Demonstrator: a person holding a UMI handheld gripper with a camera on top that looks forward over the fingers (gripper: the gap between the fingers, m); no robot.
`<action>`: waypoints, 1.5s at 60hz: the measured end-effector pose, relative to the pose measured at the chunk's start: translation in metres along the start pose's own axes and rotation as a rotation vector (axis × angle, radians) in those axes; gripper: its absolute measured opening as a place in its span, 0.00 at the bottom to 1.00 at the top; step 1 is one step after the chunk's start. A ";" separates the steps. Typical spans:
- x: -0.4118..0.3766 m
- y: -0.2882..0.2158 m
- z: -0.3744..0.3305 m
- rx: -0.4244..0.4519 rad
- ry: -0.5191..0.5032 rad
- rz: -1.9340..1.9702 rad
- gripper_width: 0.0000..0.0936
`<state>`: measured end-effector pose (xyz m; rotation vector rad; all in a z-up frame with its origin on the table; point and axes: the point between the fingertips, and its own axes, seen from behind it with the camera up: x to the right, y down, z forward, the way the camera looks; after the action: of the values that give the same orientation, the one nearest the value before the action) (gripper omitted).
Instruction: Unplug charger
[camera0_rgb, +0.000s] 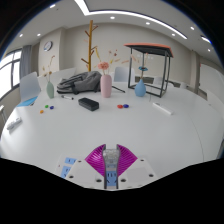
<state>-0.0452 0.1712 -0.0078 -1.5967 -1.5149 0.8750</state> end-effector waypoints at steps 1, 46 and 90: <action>-0.001 -0.001 0.001 -0.001 -0.008 -0.006 0.10; 0.228 0.019 -0.020 -0.182 0.101 -0.080 0.16; 0.166 -0.051 -0.286 -0.267 0.071 0.028 0.91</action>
<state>0.1909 0.3193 0.1781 -1.8225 -1.6147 0.6439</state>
